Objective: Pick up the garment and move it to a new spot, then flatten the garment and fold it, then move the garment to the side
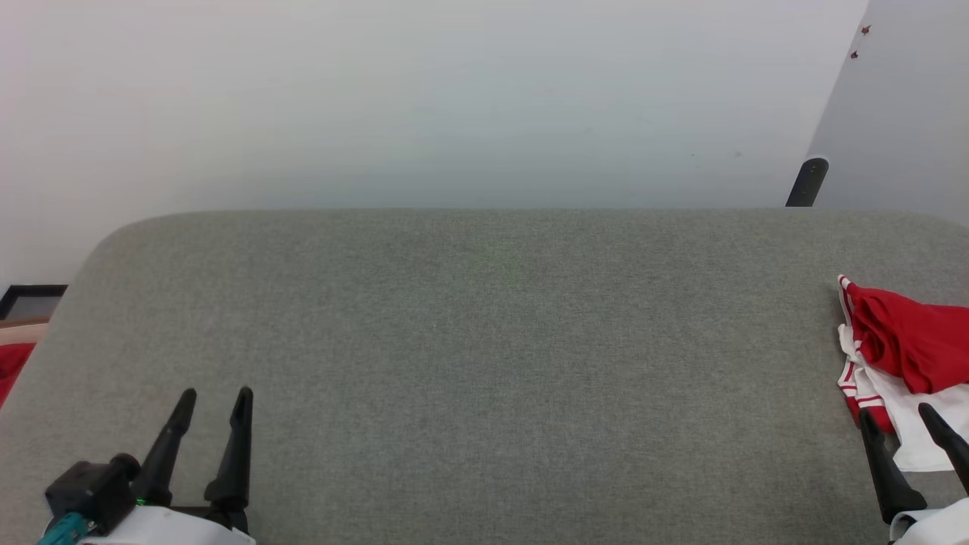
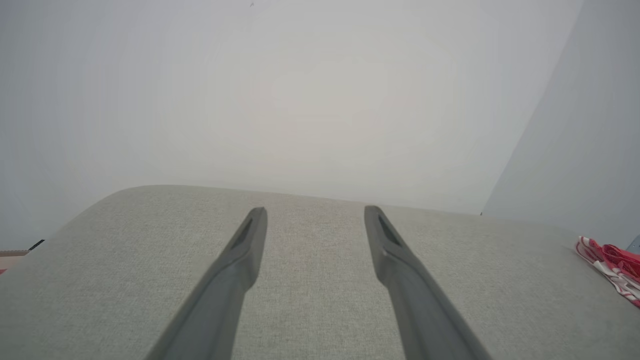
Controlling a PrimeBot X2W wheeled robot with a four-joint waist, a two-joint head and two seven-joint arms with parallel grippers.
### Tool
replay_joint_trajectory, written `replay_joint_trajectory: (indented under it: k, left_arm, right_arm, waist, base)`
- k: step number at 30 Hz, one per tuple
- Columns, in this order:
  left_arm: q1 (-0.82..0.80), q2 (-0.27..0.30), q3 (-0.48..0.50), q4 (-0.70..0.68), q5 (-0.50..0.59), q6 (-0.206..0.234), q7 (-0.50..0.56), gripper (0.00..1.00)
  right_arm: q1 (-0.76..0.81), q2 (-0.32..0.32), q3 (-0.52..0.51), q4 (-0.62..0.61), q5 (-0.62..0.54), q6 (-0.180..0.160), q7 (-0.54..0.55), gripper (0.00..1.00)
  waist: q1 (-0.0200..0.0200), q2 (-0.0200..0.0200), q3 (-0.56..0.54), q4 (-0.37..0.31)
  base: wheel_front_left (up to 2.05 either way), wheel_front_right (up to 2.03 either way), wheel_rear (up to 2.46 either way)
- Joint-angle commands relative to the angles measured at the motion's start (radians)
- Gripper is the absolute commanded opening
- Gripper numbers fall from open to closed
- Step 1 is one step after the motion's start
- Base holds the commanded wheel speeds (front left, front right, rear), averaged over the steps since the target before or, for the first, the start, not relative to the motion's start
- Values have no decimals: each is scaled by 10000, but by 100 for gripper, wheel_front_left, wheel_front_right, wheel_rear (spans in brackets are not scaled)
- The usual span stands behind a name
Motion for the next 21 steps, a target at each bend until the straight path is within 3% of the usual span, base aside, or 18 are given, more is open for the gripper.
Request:
replay_joint_trajectory:
  k: [1,4,5,10,21]
  left_arm:
    - [-62,40,-44,65,-81,-26,6,100]
    - [-75,120,-156,126,-113,-28,6,100]
    - [0,82,-168,127,-86,0,3,0]
    - [308,-300,-304,545,-175,4,43,0]
    - [81,-703,-4,600,-1752,0,595,0]
  right_arm:
    - [147,39,-25,-36,-72,-11,14,100]
    - [116,52,-3,-56,-46,-11,42,100]
    - [56,24,0,-11,7,0,14,0]
    - [194,364,76,455,131,2,29,0]
    - [-134,714,-44,709,1989,1,176,0]
  waist:
    - [0,0,-2,12]
    - [0,0,-19,32]
    - [0,0,-17,30]
    - [0,0,-13,27]
    - [0,0,33,-6]
  base:
    - [0,0,0]
    - [0,0,0]
    - [0,0,0]
    - [0,0,0]
    - [0,0,0]
